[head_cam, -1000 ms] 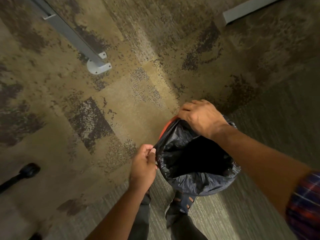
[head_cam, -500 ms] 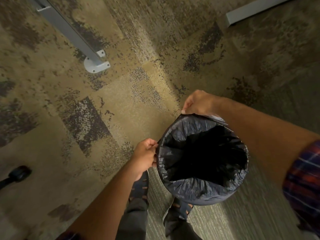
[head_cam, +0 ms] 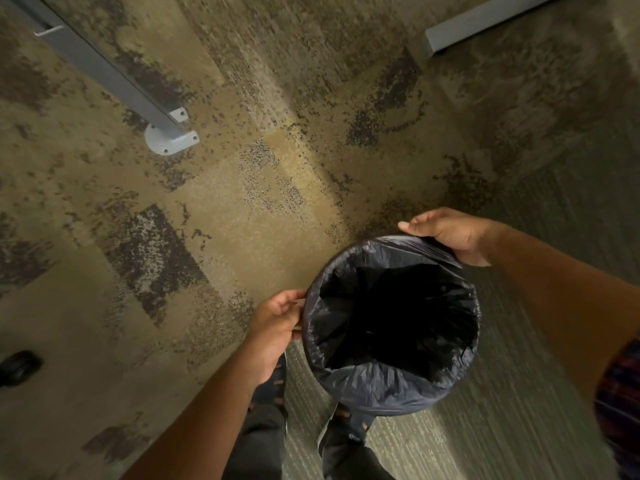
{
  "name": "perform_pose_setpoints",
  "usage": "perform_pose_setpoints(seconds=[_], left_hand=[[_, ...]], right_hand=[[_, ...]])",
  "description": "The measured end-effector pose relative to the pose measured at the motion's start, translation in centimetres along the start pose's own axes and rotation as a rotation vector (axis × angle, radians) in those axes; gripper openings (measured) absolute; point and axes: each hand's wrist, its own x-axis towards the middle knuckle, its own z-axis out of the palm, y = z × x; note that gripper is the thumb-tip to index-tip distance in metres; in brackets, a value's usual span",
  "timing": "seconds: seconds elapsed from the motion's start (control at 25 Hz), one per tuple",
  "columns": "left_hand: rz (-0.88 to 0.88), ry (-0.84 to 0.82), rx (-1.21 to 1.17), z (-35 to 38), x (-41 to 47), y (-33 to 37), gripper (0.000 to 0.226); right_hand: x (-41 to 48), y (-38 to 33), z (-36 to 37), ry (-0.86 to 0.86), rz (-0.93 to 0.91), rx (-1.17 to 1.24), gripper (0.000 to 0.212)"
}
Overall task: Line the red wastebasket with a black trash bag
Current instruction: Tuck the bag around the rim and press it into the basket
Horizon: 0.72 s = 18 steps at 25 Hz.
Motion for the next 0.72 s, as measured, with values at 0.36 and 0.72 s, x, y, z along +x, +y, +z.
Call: perform_pose_setpoints(seconds=[0.36, 0.72], left_hand=[[0.239, 0.402, 0.323, 1.7, -1.4, 1.7, 0.015], [0.287, 0.368, 0.603, 3.9, -7.3, -1.0, 0.031]], right_hand=[[2.8, 3.3, -0.2, 0.331, -0.025, -0.022, 0.029], [2.3, 9.3, -1.0, 0.554, 0.016, 0.047, 0.028]])
